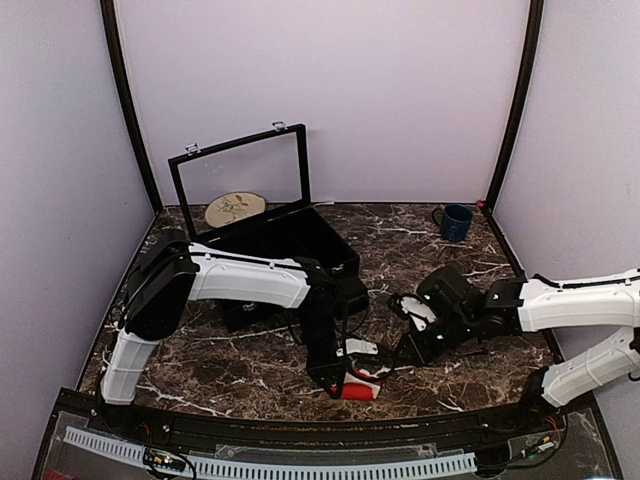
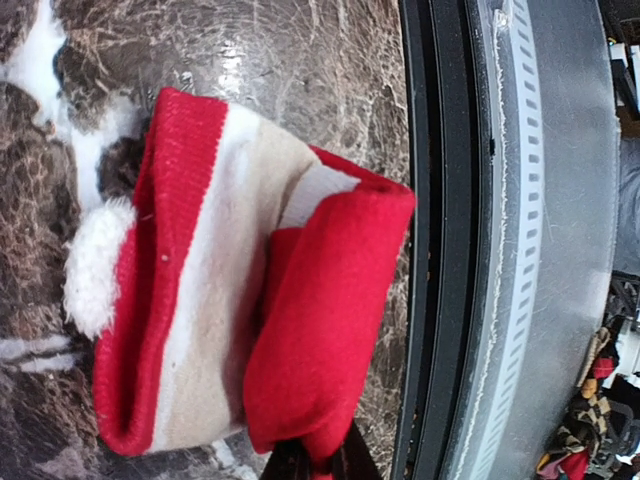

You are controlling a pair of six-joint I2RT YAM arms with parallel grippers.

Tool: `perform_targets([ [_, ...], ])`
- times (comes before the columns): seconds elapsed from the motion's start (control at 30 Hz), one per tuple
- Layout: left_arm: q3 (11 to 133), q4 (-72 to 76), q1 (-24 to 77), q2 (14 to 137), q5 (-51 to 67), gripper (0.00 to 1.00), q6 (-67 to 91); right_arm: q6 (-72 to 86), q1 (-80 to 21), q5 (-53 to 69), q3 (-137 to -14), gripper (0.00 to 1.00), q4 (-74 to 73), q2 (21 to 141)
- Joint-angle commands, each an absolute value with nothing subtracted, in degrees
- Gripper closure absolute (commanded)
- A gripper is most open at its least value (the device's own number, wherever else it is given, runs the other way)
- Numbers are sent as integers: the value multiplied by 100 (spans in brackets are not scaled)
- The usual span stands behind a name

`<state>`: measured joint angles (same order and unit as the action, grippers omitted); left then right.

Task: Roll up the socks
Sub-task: Roll the sock at the center of the board.

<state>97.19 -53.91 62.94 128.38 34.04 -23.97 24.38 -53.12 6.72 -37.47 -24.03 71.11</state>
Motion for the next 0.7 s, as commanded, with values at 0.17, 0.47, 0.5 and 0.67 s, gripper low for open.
perform_targets([
  [0.17,10253,-5772,5915,13516,3573,92,-2392,3067,-6759,-1180,-3769,72,-2382,6836],
  [0.47,10342,-5822,5860,13669,3869,92,-2436,3544,-7883,-2064,-3941,73,-2771,7076],
  [0.5,10354,-5826,5861,13685,3887,92,-2436,3570,-7994,-2122,-3951,73,-2777,7106],
  [0.67,10402,-5845,5862,13727,3984,92,-2467,3335,-8542,-2431,-4234,72,-2830,7495],
])
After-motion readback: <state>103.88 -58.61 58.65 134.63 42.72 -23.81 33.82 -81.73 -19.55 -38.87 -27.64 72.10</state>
